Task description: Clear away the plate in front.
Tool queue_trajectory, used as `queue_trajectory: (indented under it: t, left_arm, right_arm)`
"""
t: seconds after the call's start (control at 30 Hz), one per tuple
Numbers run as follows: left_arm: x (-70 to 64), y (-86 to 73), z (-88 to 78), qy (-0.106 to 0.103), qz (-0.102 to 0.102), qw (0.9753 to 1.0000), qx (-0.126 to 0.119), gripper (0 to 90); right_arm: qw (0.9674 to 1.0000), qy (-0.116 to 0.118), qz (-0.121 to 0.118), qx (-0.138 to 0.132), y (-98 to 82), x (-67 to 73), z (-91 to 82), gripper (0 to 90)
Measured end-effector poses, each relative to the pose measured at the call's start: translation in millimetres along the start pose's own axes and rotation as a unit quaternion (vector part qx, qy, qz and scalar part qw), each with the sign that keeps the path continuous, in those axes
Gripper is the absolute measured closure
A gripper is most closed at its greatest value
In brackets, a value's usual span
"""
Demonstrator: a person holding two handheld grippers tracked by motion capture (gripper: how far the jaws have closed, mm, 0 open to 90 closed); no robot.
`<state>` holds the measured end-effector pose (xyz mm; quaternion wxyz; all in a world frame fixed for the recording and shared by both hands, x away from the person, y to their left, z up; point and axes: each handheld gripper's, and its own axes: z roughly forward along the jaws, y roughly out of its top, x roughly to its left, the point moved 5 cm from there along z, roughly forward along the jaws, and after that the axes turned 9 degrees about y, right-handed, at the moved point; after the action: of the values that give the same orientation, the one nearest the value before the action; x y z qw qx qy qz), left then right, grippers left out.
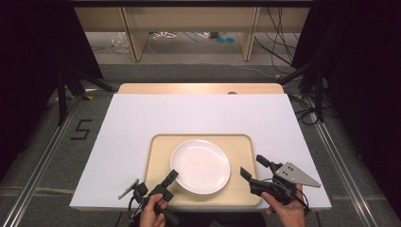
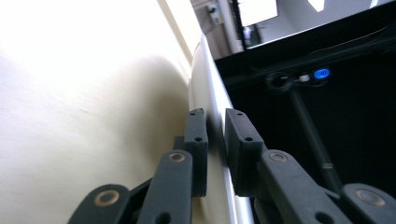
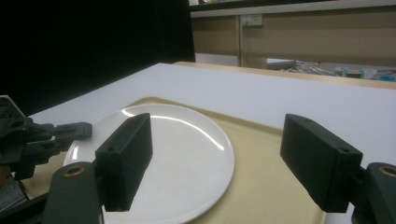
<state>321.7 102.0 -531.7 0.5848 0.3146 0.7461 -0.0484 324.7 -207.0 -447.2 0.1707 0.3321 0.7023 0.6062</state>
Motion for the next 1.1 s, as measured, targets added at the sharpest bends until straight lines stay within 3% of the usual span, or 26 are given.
queue_trajectory:
  t: [0.1,0.23,0.27,0.33,0.5,0.6,0.63,0.67,0.73,0.8,0.87,0.9,0.93,0.97,1.0,1.1]
  left_arm:
    - [4.5,-0.9,0.5,0.026,0.041,0.9987,-0.012,81.4]
    - [5.7,-1.0,-0.9,0.032,0.049,0.9980,-0.025,81.2]
    - [5.7,0.5,-3.0,0.040,0.072,0.9960,-0.033,81.4]
    - [5.1,2.4,-4.3,0.045,0.079,0.9950,-0.043,81.4]
    - [2.1,12.3,-10.4,0.043,0.083,0.9939,-0.058,80.4]
    - [1.9,15.4,-10.2,0.040,0.097,0.9929,-0.056,76.4]
    - [-0.8,16.7,-10.4,0.032,0.117,0.9910,-0.057,74.4]
    - [-0.8,16.7,-10.4,0.032,0.117,0.9910,-0.057,72.3]
    - [-4.3,17.1,-10.6,0.032,0.136,0.9887,-0.055,70.5]
    - [-6.8,15.6,-10.2,0.023,0.167,0.9845,-0.048,66.5]
    - [-8.6,15.1,-10.1,0.018,0.171,0.9839,-0.048,65.6]
    - [-11.7,13.7,-10.0,0.019,0.193,0.9800,-0.048,64.1]
    - [-12.8,13.2,-10.1,0.020,0.201,0.9783,-0.049,63.1]
    - [-12.8,13.2,-10.1,0.020,0.201,0.9783,-0.049,61.4]
    - [-11.2,14.8,-11.0,0.036,0.236,0.9697,-0.052,61.4]
    - [-13.5,14.6,-10.3,0.034,0.270,0.9608,-0.051,58.3]
  right_arm:
    - [1.0000,0.001,0.003,0.002,-0.8,0.8,0.7,26.2]
    - [1.0000,0.003,0.004,0.000,-0.8,1.0,0.9,26.2]
    - [1.0000,-0.001,0.004,0.007,-1.2,0.7,0.4,26.2]
    - [1.0000,0.000,0.004,0.007,-1.2,0.8,0.3,26.2]
    - [1.0000,0.003,0.005,0.004,-1.0,1.5,0.9,26.2]
    - [1.0000,0.004,0.006,-0.001,-0.8,1.4,1.1,26.2]
    - [1.0000,0.004,0.006,0.001,-0.8,1.5,1.1,26.2]
    - [1.0000,0.004,0.006,0.001,-0.8,1.5,1.1,26.2]
    - [1.0000,0.001,0.005,0.007,-1.1,1.2,0.7,26.2]
    - [1.0000,0.001,0.005,0.006,-1.0,1.1,0.5,26.2]
    - [1.0000,0.001,0.005,0.005,-0.9,1.0,0.4,26.2]
    - [1.0000,0.003,0.005,0.002,-0.8,1.2,0.6,26.2]
    - [1.0000,0.003,0.004,0.002,-0.8,1.1,0.5,26.2]
    - [1.0000,0.003,0.004,0.002,-0.8,1.1,0.5,26.2]
    - [1.0000,-0.001,0.000,0.004,-0.6,0.4,0.0,26.2]
    - [1.0000,0.003,0.006,0.002,-0.6,1.3,0.6,26.2]
